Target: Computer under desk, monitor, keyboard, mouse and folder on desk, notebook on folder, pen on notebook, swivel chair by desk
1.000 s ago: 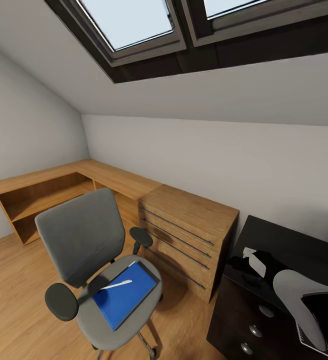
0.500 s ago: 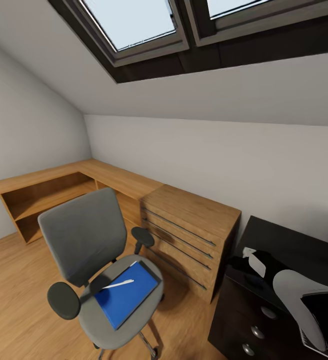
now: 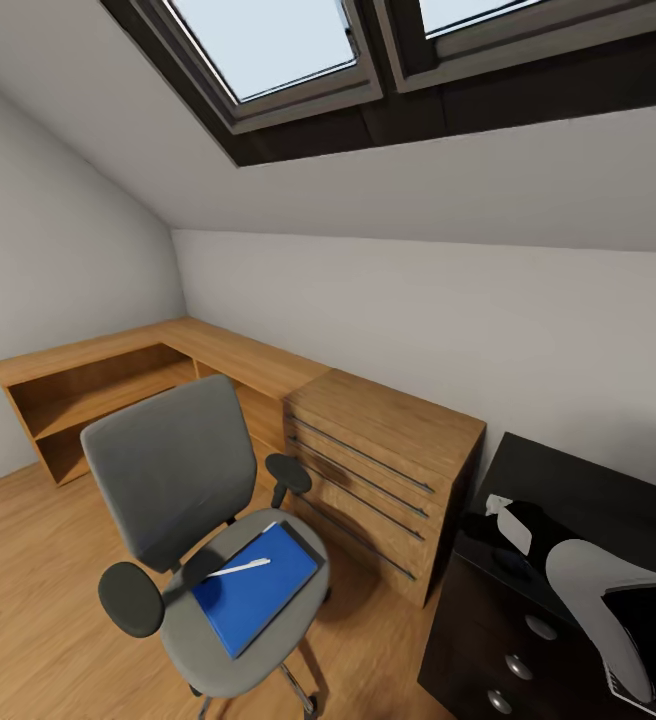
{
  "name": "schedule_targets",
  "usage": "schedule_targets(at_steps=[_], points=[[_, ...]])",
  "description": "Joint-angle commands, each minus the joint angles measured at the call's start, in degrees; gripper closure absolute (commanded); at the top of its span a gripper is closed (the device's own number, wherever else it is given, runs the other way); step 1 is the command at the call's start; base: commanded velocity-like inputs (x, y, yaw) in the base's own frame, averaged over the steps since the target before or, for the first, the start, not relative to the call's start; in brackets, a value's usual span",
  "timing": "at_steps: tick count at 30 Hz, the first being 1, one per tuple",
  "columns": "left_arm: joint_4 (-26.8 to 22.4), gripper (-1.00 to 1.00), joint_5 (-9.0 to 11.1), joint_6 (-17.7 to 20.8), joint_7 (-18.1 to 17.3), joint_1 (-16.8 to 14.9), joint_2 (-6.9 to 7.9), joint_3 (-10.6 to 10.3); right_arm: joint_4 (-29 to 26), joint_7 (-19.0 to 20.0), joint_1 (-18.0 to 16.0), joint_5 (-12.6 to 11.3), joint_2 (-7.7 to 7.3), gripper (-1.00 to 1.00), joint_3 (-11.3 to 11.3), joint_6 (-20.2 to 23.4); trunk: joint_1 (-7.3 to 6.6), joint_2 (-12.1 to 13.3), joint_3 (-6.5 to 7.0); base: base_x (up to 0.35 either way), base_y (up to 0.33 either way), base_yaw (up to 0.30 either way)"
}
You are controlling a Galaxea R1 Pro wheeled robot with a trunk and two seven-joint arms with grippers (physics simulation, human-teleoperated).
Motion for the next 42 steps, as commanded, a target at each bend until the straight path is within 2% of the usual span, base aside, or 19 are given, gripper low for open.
schedule_targets(at_steps=[1, 20, 42], points=[[0.0, -1.00, 0.6, -0.2, -0.1, 0.0, 0.02, -0.5, -0.1, -0.1, 0.0, -0.4, -0.04, -1.00, 0.5, 0.3, 0.00, 0.0, -0.07, 0.000, 0.000, 0.003], [0.0, -1.00, 0.6, -0.2, -0.1, -0.1, 0.00, -0.5, -0.1, 0.0, 0.0, -0.4, 0.00, -1.00, 0.5, 0.3, 0.00, 0.0, -0.07, -0.070, -0.072, 0.001], [0.1, -1.00, 0.6, -0.2, -0.1, -0.1, -0.02, -0.5, 0.0, 0.2, 0.0, 0.1, 0.22, -1.00, 0.7, -0.6, 0.00, 0.0, -0.07, -0.006, -0.006, 0.000]])
